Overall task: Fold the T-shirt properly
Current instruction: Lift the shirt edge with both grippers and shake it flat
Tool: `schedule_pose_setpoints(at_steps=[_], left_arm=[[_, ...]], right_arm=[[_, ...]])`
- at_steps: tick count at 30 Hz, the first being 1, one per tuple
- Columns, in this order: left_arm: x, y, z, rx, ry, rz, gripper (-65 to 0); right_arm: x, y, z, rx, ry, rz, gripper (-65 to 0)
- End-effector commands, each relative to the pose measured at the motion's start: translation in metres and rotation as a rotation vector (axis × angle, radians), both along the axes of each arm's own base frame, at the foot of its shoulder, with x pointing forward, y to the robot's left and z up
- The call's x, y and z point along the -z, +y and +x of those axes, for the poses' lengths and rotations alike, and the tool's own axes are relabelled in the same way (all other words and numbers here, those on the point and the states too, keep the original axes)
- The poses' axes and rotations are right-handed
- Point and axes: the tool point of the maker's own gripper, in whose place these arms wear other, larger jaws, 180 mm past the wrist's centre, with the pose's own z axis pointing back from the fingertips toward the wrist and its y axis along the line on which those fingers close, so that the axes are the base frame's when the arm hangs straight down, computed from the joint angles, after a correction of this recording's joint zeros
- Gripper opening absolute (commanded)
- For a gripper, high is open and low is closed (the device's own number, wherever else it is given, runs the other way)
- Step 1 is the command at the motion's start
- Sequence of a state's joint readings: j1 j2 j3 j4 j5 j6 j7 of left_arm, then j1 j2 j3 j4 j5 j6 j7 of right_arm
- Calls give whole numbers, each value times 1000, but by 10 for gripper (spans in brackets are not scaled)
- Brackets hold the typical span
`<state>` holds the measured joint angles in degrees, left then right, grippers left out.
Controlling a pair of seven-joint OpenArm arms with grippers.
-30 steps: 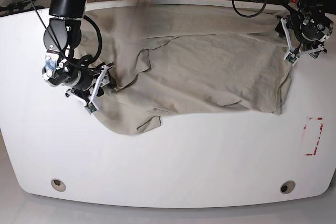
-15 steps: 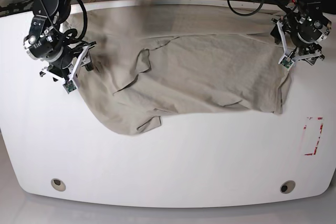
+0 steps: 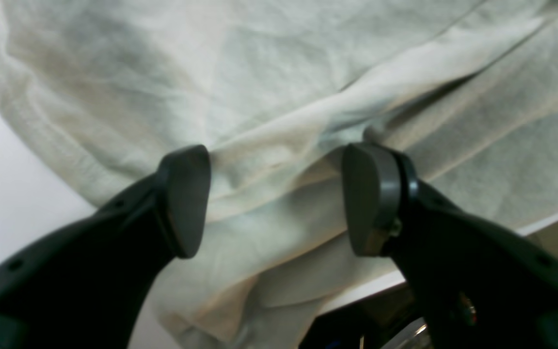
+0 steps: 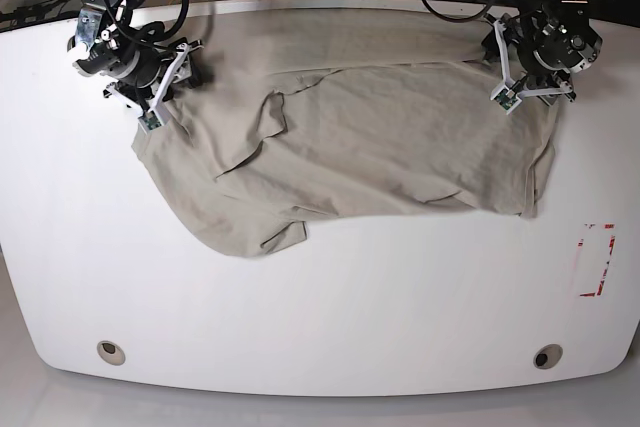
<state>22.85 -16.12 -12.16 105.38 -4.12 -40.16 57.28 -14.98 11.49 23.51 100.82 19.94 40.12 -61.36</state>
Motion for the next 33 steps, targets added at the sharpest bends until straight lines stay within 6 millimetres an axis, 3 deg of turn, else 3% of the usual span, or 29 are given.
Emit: schedule_pose_setpoints(at_steps=[1,5,12,17,23,28,33], left_arm=[[5,17,-8,3,44,66,-251],[5,19,-8,5,45,71,-250],[3,26,-7,12,45,90,-250],[0,25,-5,11,34,86,-249],[-19,15,9,-5,-50,65,-236],[-40,12,28,-54,-146,48,-154],[-53,5,43,-58,-204,34,-156]], right_arm=[[1,-18,11,16,-12,-10,-331],[6,-46,13,60,1,-30,-331],[-10,-86,17,112,-34,-93,-331],[-30,-87,23,95,-73,-137,-331],[-64,-80,50,68,-148,-186,-331],[-78,-77,85,90,-201,-168,-331],[-74,-73,127,76,-185,-160,-331]])
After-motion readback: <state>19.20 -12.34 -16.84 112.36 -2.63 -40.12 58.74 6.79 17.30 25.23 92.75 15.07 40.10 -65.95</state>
